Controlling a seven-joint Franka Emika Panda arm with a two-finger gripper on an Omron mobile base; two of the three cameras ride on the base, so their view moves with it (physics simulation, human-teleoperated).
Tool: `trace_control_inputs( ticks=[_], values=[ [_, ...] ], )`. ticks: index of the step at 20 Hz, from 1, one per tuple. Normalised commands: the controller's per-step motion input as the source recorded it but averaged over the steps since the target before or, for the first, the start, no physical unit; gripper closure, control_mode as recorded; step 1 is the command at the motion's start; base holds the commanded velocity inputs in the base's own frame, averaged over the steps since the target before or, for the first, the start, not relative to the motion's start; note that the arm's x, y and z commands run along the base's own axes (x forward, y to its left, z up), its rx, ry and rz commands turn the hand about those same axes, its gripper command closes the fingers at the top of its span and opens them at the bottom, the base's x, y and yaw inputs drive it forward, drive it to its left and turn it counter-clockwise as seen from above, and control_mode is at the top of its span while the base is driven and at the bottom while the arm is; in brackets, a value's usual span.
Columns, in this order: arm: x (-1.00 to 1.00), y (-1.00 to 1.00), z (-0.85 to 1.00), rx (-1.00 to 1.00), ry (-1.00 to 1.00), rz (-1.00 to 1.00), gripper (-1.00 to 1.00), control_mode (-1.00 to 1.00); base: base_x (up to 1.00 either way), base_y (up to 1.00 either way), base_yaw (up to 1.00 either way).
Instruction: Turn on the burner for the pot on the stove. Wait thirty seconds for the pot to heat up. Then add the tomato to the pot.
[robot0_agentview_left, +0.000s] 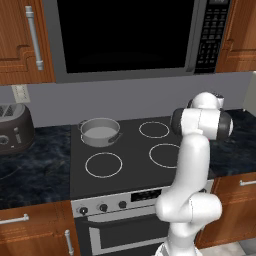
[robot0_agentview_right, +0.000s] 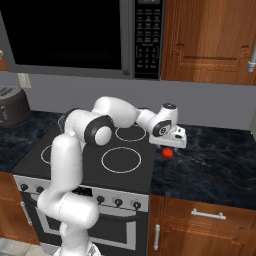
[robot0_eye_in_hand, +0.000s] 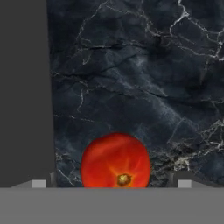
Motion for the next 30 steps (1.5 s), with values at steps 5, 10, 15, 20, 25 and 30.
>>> trace_control_inputs(
  ticks=[5, 10, 15, 20, 25, 30],
  values=[
    [0.0, 0.0, -0.08, 0.02, 0.06, 0.0, -1.0, -1.0, 0.0, 0.0, 0.0],
    [0.0, 0.0, -0.16, 0.05, 0.07, 0.0, -1.0, -1.0, 0.0, 0.0, 0.0],
    [0.0, 0.0, -0.27, 0.06, 0.07, -0.01, -1.0, -1.0, 0.0, 0.0, 0.0],
    [0.0, 0.0, -0.1, 0.01, 0.0, 0.0, 1.0, -1.0, 0.0, 0.0, 0.0],
    [0.0, 0.0, 0.0, 0.0, 0.0, 0.0, 1.0, -1.0, 0.0, 0.0, 0.0],
    [0.0, 0.22, 0.0, -0.04, -0.12, 0.0, 1.0, -1.0, 0.0, 0.0, 0.0]
  ],
)
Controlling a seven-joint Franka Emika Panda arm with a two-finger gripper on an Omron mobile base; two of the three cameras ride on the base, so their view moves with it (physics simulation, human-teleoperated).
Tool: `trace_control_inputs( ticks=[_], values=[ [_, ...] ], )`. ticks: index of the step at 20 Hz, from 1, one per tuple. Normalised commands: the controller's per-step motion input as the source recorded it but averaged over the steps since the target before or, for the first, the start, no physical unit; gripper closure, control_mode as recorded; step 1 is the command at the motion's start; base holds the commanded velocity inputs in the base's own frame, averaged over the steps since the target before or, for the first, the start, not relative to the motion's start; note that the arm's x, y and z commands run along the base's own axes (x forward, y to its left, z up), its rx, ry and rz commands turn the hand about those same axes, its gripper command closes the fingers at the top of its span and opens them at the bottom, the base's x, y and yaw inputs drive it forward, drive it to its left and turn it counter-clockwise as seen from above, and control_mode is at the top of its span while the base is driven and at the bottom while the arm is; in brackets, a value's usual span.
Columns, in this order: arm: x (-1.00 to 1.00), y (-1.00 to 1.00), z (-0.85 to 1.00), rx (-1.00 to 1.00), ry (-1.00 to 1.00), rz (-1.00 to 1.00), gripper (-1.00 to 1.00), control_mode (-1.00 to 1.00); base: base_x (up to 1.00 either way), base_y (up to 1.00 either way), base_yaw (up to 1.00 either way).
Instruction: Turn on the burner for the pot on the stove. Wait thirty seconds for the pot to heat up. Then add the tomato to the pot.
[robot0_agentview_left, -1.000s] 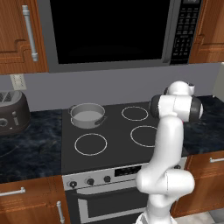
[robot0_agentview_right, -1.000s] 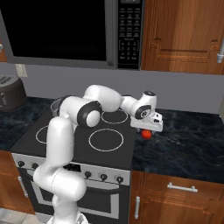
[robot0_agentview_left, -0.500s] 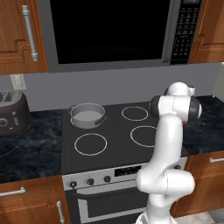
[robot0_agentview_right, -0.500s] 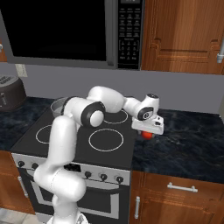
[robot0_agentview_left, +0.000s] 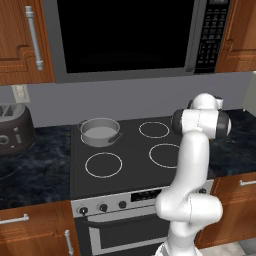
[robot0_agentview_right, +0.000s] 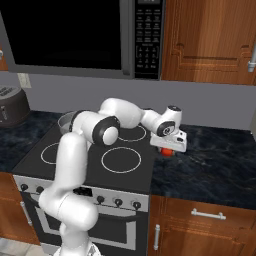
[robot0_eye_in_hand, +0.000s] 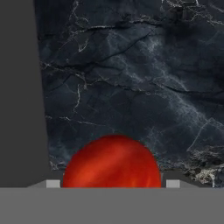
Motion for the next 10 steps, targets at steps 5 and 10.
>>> trace_control_inputs(
  ticks=[5, 10],
  values=[
    [-0.29, 0.57, 0.27, -0.14, -0.34, 0.08, 1.0, -1.0, 0.0, 0.0, 0.0],
    [-0.82, 0.58, 0.16, -0.03, -0.22, 0.09, 1.0, -1.0, 0.0, 0.0, 0.0]
  ],
)
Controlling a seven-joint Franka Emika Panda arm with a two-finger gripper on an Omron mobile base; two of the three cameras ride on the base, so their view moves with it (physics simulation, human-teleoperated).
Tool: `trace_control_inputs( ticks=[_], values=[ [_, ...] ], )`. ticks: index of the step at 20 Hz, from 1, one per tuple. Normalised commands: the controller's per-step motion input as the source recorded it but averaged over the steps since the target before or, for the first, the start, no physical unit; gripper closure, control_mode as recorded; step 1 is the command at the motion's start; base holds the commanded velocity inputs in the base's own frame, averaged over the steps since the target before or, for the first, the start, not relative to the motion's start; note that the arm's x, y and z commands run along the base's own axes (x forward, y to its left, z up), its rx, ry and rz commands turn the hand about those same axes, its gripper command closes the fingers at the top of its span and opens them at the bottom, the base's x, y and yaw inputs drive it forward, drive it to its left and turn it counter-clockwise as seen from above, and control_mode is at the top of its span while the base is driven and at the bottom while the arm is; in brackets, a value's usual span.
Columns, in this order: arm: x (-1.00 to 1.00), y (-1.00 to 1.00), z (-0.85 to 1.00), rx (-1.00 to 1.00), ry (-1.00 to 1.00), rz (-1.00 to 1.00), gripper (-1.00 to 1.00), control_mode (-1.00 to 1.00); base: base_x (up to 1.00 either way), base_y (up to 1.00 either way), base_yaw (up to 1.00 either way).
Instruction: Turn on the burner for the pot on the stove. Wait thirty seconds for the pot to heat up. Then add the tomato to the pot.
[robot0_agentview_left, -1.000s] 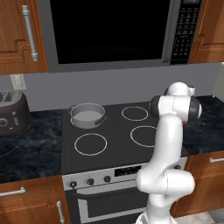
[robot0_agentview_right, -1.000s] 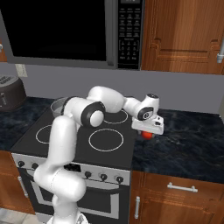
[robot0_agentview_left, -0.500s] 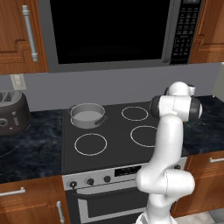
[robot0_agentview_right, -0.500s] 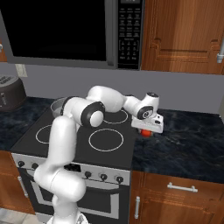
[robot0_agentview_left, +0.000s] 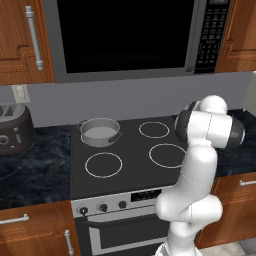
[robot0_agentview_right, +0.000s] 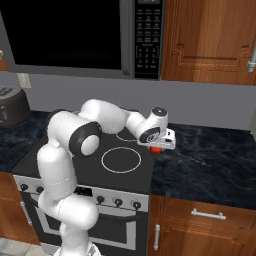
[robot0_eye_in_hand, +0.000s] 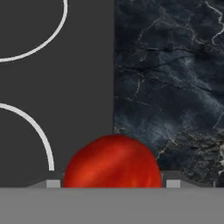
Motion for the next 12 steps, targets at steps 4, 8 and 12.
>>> trace_control_inputs(
  ticks=[4, 8, 12],
  values=[
    [-0.46, 0.67, 0.68, -0.04, -0.21, 0.04, 1.0, -1.0, 0.0, 0.0, 0.0],
    [-0.07, 0.29, 1.0, 0.0, -0.24, 0.0, 1.0, -1.0, 0.0, 0.0, 0.0],
    [-0.09, 0.48, 0.91, 0.05, -0.23, 0.05, 1.0, -1.0, 0.0, 0.0, 0.0]
  ],
)
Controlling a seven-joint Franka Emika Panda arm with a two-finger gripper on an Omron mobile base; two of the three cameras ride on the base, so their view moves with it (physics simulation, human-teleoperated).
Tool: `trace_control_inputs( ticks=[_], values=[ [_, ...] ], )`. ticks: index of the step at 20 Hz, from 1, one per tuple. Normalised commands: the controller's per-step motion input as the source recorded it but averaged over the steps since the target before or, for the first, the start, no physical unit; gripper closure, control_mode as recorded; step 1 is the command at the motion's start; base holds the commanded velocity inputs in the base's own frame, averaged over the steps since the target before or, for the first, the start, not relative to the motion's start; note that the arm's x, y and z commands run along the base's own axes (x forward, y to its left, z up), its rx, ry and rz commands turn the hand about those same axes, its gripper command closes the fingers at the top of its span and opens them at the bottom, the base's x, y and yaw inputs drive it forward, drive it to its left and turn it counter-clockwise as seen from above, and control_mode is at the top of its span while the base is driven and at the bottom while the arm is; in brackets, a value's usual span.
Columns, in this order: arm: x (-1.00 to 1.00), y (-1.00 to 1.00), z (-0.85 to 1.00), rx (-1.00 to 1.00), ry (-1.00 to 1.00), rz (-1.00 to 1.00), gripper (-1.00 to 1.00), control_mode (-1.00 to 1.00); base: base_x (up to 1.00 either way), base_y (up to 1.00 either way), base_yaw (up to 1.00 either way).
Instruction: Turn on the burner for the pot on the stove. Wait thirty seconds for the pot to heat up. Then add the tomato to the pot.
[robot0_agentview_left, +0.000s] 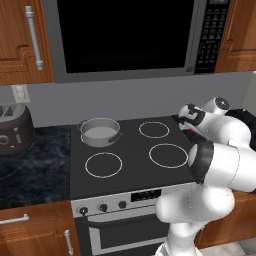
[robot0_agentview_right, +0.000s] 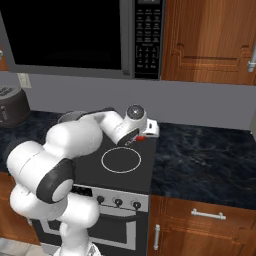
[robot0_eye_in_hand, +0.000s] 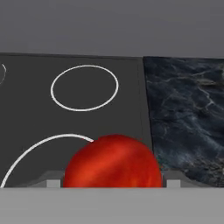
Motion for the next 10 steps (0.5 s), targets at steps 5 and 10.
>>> trace_control_inputs(
  ticks=[5, 10],
  values=[
    [-0.06, 0.66, 0.86, 0.03, -0.16, 0.12, 1.0, -1.0, 0.0, 0.0, 0.0],
    [0.05, 0.84, 0.54, 0.0, 0.07, 0.09, 1.0, -1.0, 0.0, 0.0, 0.0]
  ],
)
